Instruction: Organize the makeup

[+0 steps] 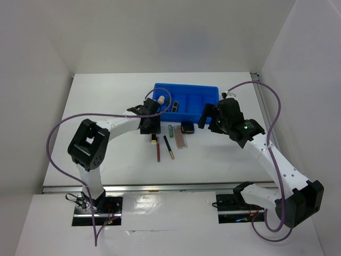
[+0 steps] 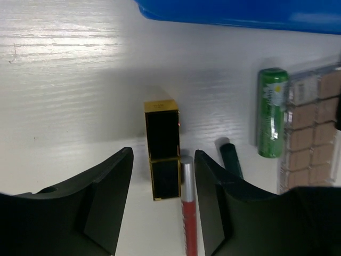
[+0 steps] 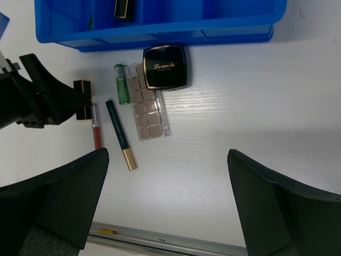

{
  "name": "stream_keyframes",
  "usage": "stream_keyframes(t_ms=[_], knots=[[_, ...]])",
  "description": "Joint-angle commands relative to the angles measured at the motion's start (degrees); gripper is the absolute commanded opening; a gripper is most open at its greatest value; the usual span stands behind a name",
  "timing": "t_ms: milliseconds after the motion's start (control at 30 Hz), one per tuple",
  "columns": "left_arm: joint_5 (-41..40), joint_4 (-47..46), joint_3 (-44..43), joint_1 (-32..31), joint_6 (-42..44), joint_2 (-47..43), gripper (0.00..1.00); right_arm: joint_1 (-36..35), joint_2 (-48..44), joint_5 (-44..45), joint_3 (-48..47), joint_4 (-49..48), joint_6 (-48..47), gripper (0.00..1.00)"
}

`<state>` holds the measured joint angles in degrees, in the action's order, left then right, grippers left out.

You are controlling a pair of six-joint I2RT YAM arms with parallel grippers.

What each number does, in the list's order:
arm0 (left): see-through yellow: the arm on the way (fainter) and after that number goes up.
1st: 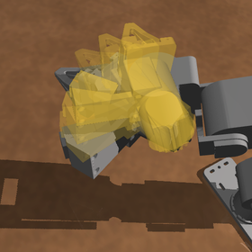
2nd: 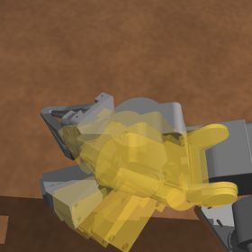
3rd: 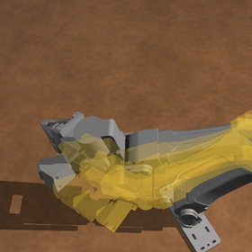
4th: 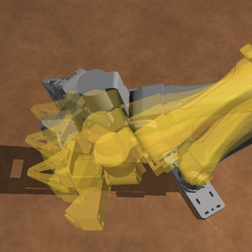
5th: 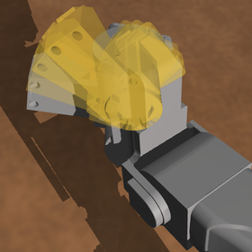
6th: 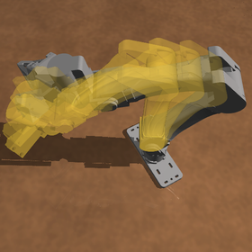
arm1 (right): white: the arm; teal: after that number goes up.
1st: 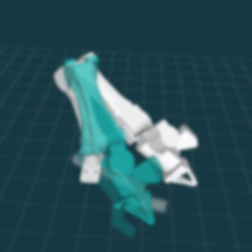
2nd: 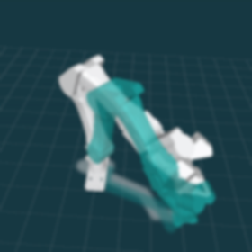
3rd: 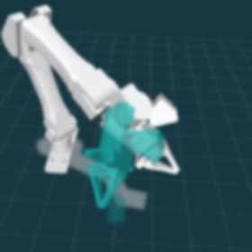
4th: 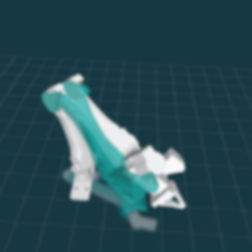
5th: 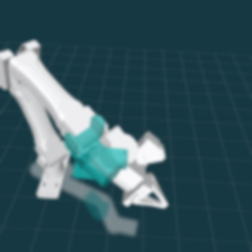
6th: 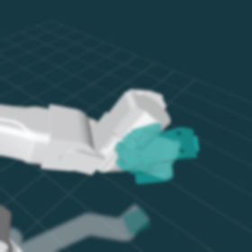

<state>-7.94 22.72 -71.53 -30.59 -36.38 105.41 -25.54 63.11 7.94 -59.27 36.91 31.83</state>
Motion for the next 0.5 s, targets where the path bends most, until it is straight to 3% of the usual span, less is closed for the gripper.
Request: stream_keyframes(t_ms=[0,167,367,467], knots=[[-3.39,-0.84,-1.77,-0.17,-1.93,2.0,0.62,-0.39,-1.41,0.67,-2.35,-0.96,-0.63,1.0],[-6.2,-1.45,-2.3,-0.17,-3.26,3.14,0.54,-0.39,-1.41,0.67,-2.35,-0.96,-0.63,1.0],[-6.21,-2.06,0.5,-0.17,-4.31,-1.16,0.25,-0.39,-1.41,0.67,-2.35,-0.43,-0.63,1.0],[-6.73,-2.68,1.04,-0.17,-4.31,-4.49,0.17,-0.39,-1.41,0.67,-2.35,-0.43,-0.63,1.0]])
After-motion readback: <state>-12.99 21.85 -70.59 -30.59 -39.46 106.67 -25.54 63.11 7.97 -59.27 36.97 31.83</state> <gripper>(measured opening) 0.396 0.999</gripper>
